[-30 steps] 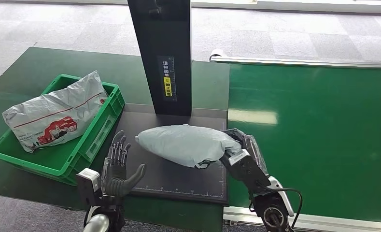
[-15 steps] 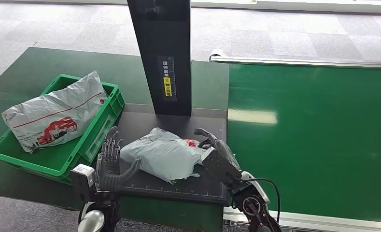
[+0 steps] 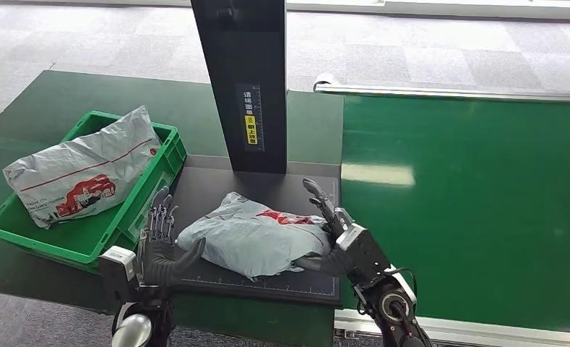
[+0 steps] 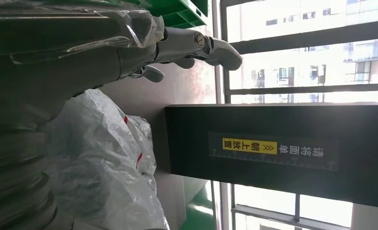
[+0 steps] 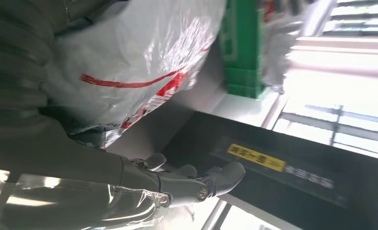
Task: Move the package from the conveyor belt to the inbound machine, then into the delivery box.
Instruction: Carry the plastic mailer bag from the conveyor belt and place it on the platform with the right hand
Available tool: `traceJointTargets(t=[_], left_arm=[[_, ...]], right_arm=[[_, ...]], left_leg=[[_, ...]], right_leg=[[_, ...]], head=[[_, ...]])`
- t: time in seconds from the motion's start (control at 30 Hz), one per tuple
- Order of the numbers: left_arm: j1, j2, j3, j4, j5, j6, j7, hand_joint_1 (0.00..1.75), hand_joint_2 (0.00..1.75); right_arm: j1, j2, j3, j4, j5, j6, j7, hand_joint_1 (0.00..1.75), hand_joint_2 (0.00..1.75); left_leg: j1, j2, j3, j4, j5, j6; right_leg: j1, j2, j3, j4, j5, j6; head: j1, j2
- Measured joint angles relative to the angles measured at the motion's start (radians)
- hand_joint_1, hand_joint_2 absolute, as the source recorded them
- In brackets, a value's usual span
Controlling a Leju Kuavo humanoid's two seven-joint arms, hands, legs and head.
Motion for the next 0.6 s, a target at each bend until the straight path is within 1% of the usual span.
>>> traceJointTargets(t=[0.13, 0.23, 0.3, 0.37, 0.47, 0.6], left_arm=[[0.008, 0.001, 0.005, -0.019, -0.036, -0.026, -0.008, 0.00, 1.75], [0.010, 0.003, 0.008, -0.037, -0.085, -0.062, -0.016, 0.00, 1.75], [0.010, 0.006, 0.007, -0.052, -0.127, -0.081, -0.023, 0.00, 1.75], [0.011, 0.012, 0.000, -0.068, -0.189, -0.091, -0.028, 0.00, 1.75], [0.011, 0.026, -0.034, -0.084, -0.323, -0.095, -0.031, 0.00, 1.75], [0.004, 0.050, -0.118, -0.085, -0.486, -0.099, -0.030, 0.00, 1.75]], right_arm=[[0.047, -0.014, -0.084, -0.049, -0.210, 0.142, -0.068, 0.00, 1.75], [0.098, -0.018, -0.174, -0.083, -0.403, 0.280, -0.084, 0.00, 1.75], [0.128, -0.019, -0.243, -0.093, -0.494, 0.345, -0.085, 0.00, 1.75], [0.148, -0.020, -0.306, -0.091, -0.533, 0.386, -0.083, 0.00, 1.75], [0.161, -0.020, -0.380, -0.073, -0.526, 0.414, -0.085, 0.00, 1.75], [0.168, -0.019, -0.419, -0.040, -0.489, 0.419, -0.095, 0.00, 1.75]], left_leg=[[0.000, 0.000, 0.000, 0.000, 0.000, 0.000], [-0.001, 0.000, 0.000, 0.000, -0.001, 0.000], [-0.001, 0.000, 0.000, 0.000, -0.001, 0.000], [-0.001, 0.000, 0.000, 0.000, -0.001, 0.000], [-0.001, 0.000, 0.000, 0.000, -0.001, 0.000], [-0.001, 0.000, 0.000, 0.000, -0.001, 0.000]], right_leg=[[0.000, 0.000, 0.000, 0.000, 0.000, 0.000], [-0.001, 0.000, 0.000, 0.000, 0.000, 0.000], [-0.001, 0.000, 0.000, 0.000, 0.000, 0.000], [-0.001, 0.000, 0.000, 0.000, 0.000, 0.000], [-0.001, 0.000, 0.000, 0.000, 0.000, 0.000], [-0.001, 0.000, 0.000, 0.000, 0.000, 0.000]], head=[[0.000, 0.000], [0.000, 0.000], [0.000, 0.000], [0.000, 0.000], [0.000, 0.000], [0.000, 0.000]])
